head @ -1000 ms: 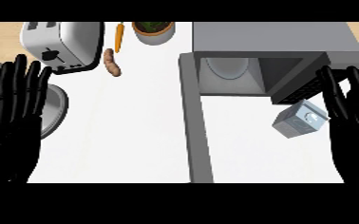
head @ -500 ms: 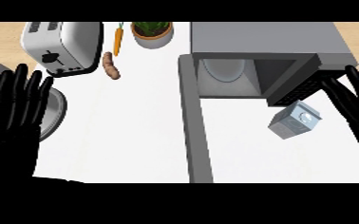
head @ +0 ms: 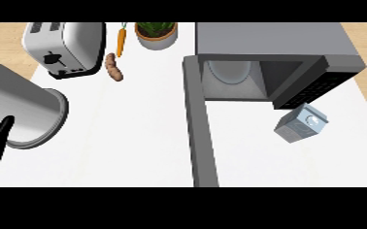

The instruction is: Pick up the milk, place it into the microwave and close the microwave

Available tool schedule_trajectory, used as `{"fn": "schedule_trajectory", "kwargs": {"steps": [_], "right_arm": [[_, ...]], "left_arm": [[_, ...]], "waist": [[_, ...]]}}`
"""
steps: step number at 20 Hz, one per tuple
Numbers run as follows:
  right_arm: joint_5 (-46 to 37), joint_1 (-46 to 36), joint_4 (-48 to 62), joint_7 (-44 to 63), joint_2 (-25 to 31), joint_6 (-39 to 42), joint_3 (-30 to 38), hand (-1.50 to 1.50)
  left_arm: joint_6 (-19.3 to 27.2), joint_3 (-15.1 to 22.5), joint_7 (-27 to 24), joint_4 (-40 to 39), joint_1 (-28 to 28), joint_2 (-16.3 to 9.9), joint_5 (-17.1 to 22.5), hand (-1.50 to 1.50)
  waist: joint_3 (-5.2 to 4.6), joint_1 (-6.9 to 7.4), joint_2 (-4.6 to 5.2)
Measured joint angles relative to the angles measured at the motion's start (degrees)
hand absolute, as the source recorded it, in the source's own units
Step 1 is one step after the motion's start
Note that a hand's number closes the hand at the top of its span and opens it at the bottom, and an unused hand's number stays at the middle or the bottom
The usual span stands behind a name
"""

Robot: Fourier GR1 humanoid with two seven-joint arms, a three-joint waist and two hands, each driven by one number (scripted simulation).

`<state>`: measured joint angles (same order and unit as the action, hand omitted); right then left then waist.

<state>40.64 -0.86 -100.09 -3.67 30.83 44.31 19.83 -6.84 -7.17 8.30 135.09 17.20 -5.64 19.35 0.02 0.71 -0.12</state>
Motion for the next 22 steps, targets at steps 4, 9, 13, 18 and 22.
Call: {"fn": "schedule_trajectory", "kwargs": {"steps": [4,9,13,18,22], "right_arm": [[-3.0,0.1,1.5,-0.4,-0.6,1.5,0.9,-1.5],[-10.4,-2.5,7.0,-3.0,-2.9,1.7,0.8,-1.5],[-18.3,-3.3,12.1,-7.5,-4.9,1.6,1.0,-1.5],[-28.9,-4.7,19.5,-13.5,-6.4,-1.1,0.4,-1.5],[-34.8,-5.5,25.8,-20.1,-6.2,-4.2,0.2,-1.5]], "left_arm": [[-3.2,-3.2,-0.7,0.5,4.9,0.1,1.4,-1.5],[-6.8,-6.4,-1.6,0.6,8.6,0.0,2.6,-1.5],[-9.1,-7.6,-2.9,0.4,10.5,0.8,3.5,-1.5],[-11.1,-8.7,-3.2,0.5,12.5,1.1,4.4,-1.5],[-13.7,-9.3,-5.4,0.4,15.1,2.2,5.0,-1.5]], "waist": [[-0.01,0.0,-0.02],[0.01,0.45,0.02],[0.03,0.56,0.06],[0.09,1.11,0.12],[-0.17,1.43,-0.32]]}}
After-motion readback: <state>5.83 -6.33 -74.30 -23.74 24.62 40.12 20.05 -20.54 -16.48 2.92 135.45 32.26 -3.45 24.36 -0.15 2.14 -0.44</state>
